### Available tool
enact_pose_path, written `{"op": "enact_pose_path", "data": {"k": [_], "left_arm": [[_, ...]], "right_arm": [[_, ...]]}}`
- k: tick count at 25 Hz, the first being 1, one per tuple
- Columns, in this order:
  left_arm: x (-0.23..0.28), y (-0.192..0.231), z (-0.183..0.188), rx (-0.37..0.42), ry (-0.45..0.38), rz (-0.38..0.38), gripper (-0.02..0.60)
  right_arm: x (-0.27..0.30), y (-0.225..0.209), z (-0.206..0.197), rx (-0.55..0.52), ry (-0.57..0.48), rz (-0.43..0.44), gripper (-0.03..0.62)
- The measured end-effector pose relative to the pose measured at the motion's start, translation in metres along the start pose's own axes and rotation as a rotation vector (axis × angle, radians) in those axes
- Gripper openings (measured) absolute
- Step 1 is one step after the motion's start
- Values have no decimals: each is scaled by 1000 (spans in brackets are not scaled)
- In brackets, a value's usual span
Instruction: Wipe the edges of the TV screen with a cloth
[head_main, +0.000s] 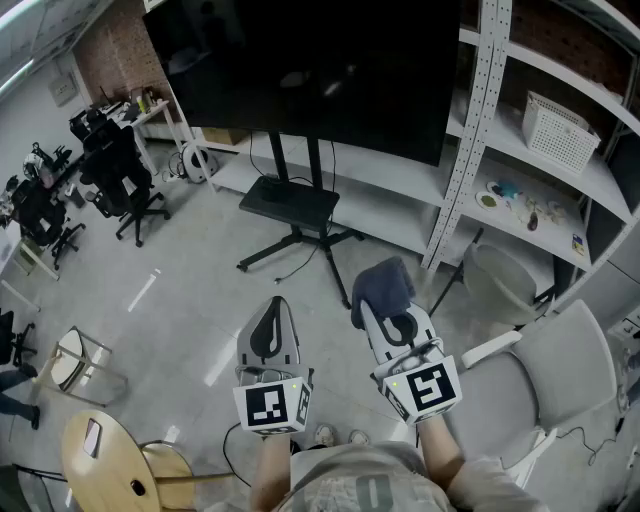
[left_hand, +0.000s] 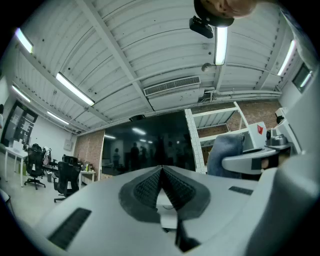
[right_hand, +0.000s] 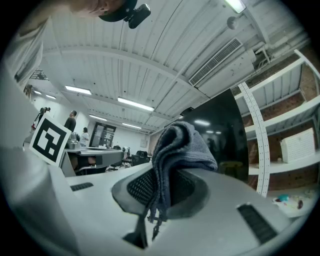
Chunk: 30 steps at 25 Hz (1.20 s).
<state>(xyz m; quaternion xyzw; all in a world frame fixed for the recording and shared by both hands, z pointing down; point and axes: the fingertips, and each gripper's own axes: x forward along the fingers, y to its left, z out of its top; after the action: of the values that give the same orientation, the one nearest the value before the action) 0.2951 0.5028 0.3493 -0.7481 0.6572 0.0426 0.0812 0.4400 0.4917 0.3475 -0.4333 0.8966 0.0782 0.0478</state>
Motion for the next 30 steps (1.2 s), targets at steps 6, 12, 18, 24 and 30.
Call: {"op": "enact_pose_path", "data": {"k": [6,12,18,24,30], "left_arm": [[2,-3,1,-2,-2,6,14],[7,-9,0,2,5,13,14],[4,-23,-17,5,27,23,14],[11,-18,-33,-7,52,35,14],[57,-4,-51,-1,-5,23,14]], "right_arm": [[-4,-4,-1,-5,3,5,49],[-9,-18,-6,18,2,-4,49],[-17,-29,-24,5,11,2,49],[-13,-35,-45,65,48,27,49],[25,-59,-65,15,26,28,49]]}}
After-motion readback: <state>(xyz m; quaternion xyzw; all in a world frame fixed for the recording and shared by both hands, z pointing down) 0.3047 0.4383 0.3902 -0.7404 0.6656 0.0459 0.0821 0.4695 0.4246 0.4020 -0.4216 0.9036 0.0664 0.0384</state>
